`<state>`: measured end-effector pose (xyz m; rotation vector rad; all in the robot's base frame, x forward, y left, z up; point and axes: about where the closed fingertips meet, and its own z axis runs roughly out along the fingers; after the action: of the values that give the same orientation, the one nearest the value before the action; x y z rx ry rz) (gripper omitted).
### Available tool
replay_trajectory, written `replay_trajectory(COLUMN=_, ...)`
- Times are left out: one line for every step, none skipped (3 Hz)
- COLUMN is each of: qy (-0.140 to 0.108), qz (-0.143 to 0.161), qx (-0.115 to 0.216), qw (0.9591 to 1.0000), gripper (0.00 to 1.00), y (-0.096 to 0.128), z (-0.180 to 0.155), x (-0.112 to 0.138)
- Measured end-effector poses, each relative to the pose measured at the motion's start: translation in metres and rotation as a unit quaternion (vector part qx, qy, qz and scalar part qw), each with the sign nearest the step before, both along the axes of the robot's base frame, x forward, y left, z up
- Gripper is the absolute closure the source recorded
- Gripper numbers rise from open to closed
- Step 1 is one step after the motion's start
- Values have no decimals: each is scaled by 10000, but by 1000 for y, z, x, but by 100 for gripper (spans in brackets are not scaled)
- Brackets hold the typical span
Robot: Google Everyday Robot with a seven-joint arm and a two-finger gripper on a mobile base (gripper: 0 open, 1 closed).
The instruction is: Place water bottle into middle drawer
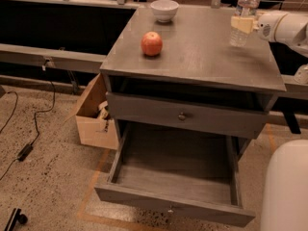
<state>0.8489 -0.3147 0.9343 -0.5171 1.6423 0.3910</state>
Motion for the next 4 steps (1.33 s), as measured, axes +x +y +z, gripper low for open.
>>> replay_trajectory(qy=131, qz=471, qx=-157, qw=9987, gripper=100, y=12, z=-3, x=-33)
replay_trajectory(qy=-93, qz=1106, qx=36, qw=9938, gripper=100, y=23, z=-3, x=-63)
replay_trajectory(qy=-134, qz=1265, qx=61, qw=9919, gripper=100, y=33, z=-2, x=-66)
replay_trajectory(qy=-92, qz=1485, qx=61, qw=9889, gripper=100, y=35, z=2, x=-89)
